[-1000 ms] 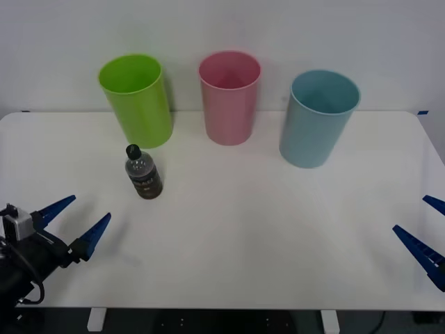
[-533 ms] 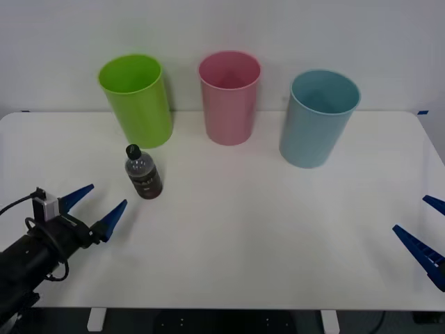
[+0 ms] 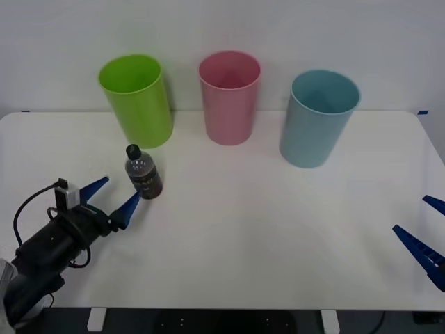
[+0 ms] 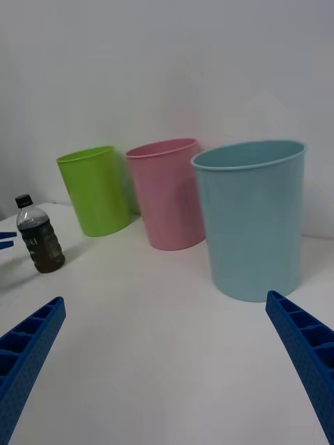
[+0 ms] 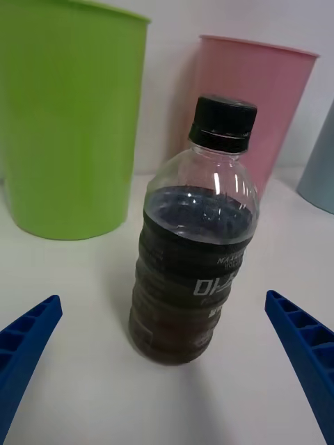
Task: Grasp the object on the table and drop it into the matching bin: aluminum can to the light blue bin, PET bottle to the pink bin.
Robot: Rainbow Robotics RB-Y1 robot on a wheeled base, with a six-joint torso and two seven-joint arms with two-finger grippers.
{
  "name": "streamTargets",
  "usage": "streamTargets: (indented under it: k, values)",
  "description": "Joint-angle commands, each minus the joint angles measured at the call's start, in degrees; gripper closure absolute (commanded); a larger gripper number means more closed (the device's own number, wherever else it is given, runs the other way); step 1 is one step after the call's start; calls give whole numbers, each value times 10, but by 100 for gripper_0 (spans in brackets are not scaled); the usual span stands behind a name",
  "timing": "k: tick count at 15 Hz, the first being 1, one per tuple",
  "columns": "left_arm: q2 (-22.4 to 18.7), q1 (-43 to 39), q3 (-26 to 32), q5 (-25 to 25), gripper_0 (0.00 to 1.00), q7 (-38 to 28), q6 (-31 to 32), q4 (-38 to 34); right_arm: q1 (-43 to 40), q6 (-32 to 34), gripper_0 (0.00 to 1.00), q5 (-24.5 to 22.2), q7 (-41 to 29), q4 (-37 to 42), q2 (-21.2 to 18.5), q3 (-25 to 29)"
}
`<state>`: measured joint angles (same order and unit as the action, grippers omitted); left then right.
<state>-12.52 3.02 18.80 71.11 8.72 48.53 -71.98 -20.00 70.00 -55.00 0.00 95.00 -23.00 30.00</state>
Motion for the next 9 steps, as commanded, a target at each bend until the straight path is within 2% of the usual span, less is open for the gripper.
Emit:
streamTargets:
  k: [1, 5, 9]
  values:
    - [24, 14, 14, 33, 0, -2, -12, 0, 0, 0, 0, 0, 0, 0, 0, 0]
    - [32, 30, -3, 42, 0, -1, -50, 8, 0, 0, 0, 0, 0, 0, 0, 0]
    - [32, 86, -3, 43, 0, 13, -50, 83, 0, 0, 0, 0, 0, 0, 0, 0]
